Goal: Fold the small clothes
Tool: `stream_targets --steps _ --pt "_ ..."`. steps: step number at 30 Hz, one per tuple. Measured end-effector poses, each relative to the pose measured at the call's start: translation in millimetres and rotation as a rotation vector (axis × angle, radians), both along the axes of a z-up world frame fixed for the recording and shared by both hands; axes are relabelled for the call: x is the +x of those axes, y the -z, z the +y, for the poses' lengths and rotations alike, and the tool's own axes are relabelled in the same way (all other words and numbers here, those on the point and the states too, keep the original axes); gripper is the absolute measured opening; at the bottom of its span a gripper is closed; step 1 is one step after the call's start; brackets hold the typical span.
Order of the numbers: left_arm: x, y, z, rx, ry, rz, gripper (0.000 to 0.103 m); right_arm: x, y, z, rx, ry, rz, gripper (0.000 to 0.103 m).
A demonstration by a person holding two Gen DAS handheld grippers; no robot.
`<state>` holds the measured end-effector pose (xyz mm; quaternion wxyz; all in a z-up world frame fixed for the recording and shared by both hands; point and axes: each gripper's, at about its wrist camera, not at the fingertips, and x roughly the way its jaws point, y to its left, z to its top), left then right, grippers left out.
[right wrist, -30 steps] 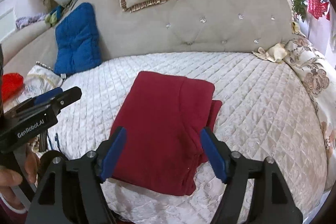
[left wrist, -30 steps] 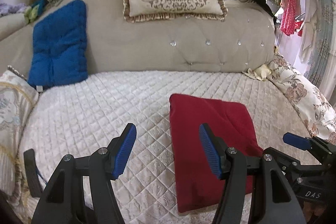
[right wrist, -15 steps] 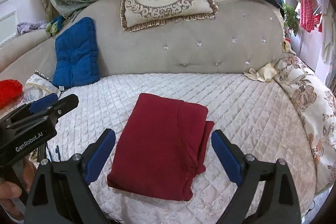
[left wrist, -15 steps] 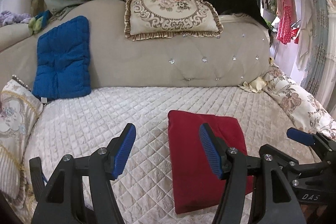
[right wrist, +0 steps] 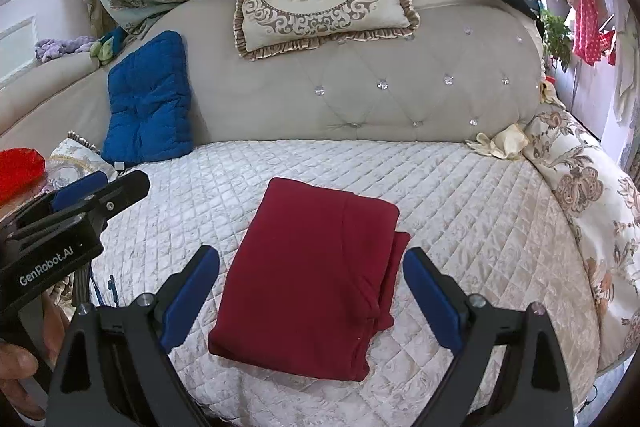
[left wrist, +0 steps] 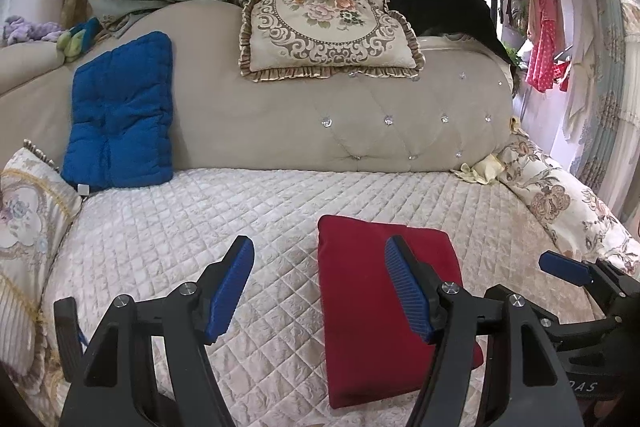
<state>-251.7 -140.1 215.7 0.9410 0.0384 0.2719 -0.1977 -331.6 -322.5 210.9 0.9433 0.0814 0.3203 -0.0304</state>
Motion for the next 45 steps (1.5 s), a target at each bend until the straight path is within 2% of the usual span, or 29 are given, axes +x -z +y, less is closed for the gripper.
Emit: stream_targets --steps 20,32,45 --pt "-0.1 5.6 -2.1 0.023 -0.005 0.006 0.047 3.1 5.6 0.1 0.009 -0.011 0.014 0.096" --pt "0.4 5.2 0.0 0.009 -0.007 0.002 0.047 3.5 8.6 1.1 0.02 -0.019 0.018 0.096" --pt "1.2 9.2 -3.0 0.038 -0.023 0.001 0.047 4.7 15.3 -0.3 0.028 -0.005 0.033 0.096"
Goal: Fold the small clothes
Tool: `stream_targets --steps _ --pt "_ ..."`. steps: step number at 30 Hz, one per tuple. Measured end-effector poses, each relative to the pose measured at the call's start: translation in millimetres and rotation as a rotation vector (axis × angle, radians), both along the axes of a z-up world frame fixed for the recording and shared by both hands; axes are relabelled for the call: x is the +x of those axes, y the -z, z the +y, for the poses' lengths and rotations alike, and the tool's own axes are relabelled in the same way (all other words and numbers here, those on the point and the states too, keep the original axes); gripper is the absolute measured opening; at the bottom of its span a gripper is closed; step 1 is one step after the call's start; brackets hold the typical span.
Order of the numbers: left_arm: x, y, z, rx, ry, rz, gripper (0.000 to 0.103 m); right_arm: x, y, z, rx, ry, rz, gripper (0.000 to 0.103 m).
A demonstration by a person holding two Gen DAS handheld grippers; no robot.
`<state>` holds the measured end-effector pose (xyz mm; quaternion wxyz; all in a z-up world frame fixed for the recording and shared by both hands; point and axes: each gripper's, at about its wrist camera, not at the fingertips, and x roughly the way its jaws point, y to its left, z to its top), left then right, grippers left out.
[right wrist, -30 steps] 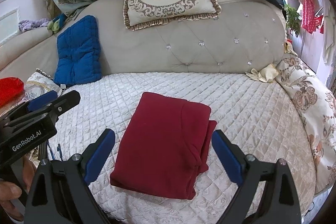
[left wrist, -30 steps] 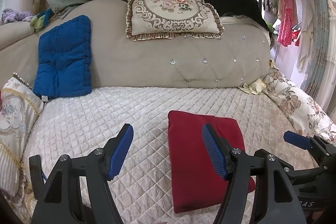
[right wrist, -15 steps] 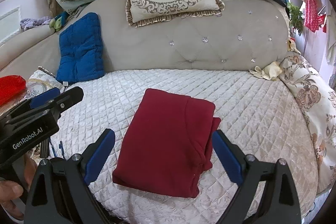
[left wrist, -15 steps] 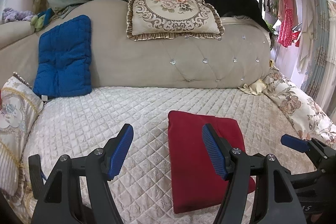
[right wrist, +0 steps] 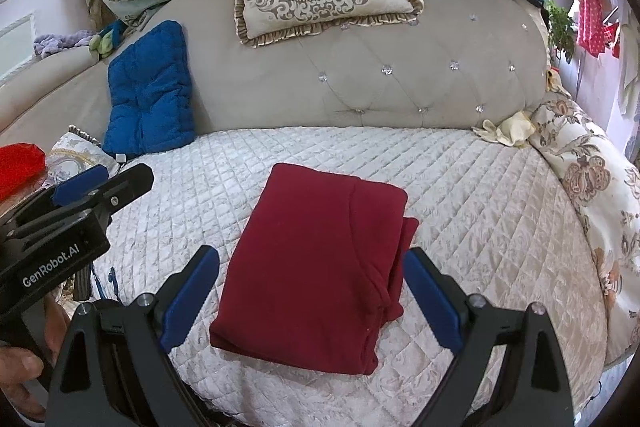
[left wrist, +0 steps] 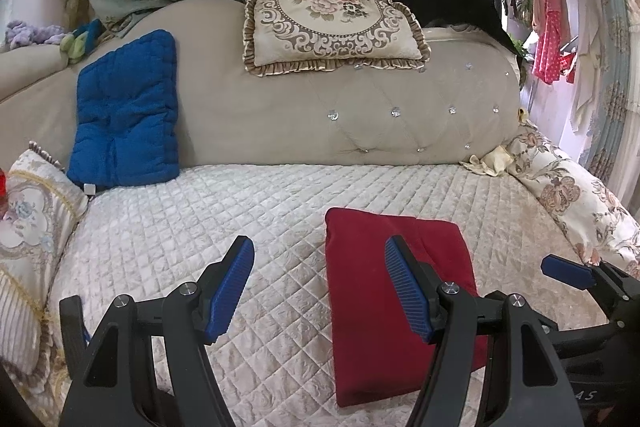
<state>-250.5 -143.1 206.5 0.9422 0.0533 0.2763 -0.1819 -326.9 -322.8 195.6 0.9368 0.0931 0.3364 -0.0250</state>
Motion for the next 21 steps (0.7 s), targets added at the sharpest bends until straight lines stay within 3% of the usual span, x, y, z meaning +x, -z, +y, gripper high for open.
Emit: stream_targets --steps 21 --pt "26.6 22.2 -24.8 0.024 0.016 0.045 0.047 28.4 19.2 -14.2 0.018 0.023 0.04 0.096"
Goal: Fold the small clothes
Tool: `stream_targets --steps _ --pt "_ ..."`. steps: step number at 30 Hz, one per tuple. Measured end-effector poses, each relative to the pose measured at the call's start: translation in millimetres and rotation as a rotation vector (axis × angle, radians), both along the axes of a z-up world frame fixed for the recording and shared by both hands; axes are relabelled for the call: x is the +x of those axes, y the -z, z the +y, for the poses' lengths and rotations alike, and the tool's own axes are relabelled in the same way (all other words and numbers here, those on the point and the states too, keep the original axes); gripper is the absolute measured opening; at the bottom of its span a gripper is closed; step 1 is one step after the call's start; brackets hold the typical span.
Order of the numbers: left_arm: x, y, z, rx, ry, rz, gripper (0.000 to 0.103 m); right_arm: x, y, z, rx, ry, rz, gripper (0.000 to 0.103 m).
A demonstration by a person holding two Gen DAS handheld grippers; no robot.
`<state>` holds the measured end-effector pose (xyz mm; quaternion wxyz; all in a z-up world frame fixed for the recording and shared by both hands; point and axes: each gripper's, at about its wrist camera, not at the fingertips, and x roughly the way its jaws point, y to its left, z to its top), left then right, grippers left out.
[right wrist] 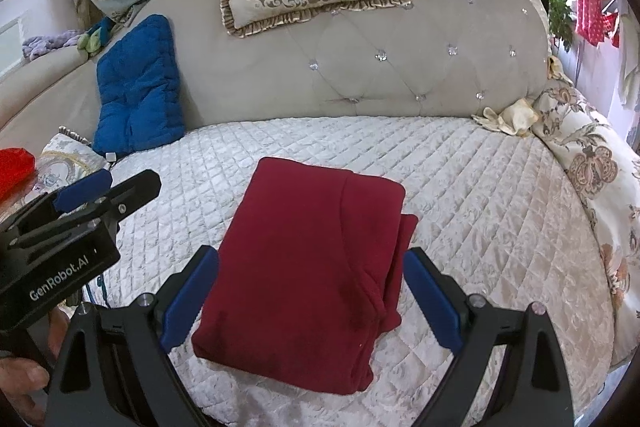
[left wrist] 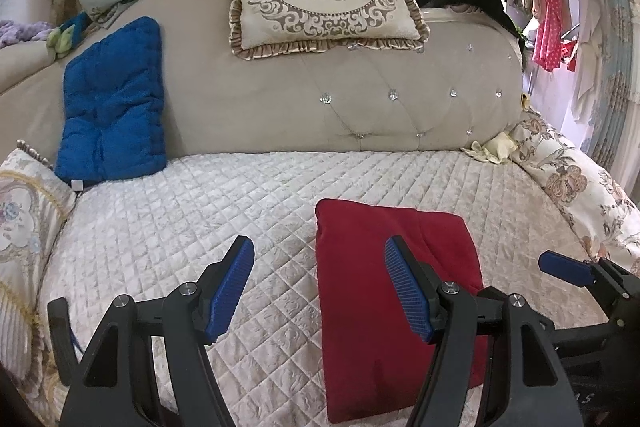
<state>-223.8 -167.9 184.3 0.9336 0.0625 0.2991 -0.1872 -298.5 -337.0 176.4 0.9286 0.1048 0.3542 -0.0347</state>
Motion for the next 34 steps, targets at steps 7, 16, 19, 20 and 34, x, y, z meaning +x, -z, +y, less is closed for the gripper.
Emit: stream_targets --steps 7,16,19,20,34 --pt "10.9 9.4 -8.7 0.012 0.005 0.018 0.047 15.2 5.9 -6.8 0.011 0.012 0.013 0.096" --pt "21.3 19.9 -14.2 0.008 0.007 0.046 0.047 23.2 15.3 -8.6 0.019 0.021 0.035 0.096" --pt "23.6 21.7 -13.7 0.004 0.007 0.048 0.047 24.6 18.7 -8.1 0.021 0.024 0.045 0.096" --pt "24.1 22.0 -13.7 0.003 0.009 0.047 0.047 25.4 19.9 -8.2 0.024 0.023 0.048 0.096" --pt "41.8 37.4 -5.7 -0.008 -0.018 0.066 0.047 35.2 37.2 -13.0 0.044 0.036 0.083 0.096"
